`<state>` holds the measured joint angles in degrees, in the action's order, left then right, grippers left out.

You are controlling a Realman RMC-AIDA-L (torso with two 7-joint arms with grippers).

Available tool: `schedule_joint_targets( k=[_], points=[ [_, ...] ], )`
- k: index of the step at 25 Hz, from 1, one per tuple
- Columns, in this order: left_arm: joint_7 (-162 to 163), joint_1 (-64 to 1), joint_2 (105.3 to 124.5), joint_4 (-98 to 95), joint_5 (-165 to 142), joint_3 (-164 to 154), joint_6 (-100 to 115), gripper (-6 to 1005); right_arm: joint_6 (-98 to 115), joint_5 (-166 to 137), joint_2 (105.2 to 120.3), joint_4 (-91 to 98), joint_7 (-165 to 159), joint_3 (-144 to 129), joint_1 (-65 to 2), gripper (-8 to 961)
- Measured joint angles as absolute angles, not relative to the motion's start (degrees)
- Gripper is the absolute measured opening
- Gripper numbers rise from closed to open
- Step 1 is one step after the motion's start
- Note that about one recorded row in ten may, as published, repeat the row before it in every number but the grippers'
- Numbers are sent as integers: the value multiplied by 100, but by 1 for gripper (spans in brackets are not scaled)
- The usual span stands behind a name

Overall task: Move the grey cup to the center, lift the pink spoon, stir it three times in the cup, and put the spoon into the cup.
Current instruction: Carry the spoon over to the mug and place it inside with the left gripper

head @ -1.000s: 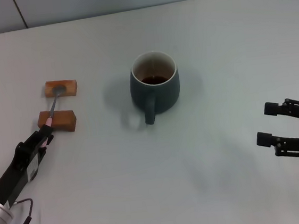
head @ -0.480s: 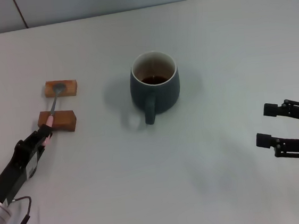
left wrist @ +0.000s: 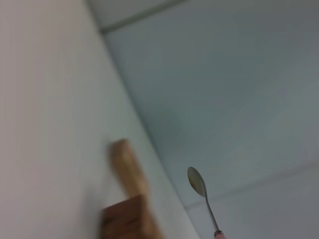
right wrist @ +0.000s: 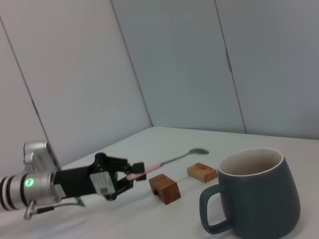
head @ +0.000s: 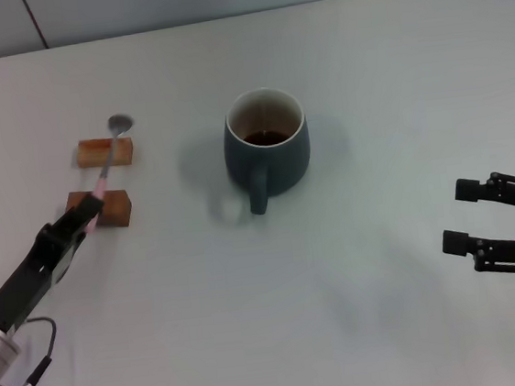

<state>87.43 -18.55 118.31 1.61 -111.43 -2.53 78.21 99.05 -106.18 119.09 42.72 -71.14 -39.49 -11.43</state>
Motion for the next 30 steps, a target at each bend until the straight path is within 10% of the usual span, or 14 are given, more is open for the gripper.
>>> schedule_joint_targets(
  k=[17,30],
  points=[
    [9721,-3632,11864,-4016,-12231,-1615,9057,128,9905,-10617,11905,4279,-7182,-3955,-1175,826],
    [10537,-3492,11807,-6456,-11829,-4194,8933,128,9907,-10617,11900,4339,-7273,-3955,-1215,825]
  ],
)
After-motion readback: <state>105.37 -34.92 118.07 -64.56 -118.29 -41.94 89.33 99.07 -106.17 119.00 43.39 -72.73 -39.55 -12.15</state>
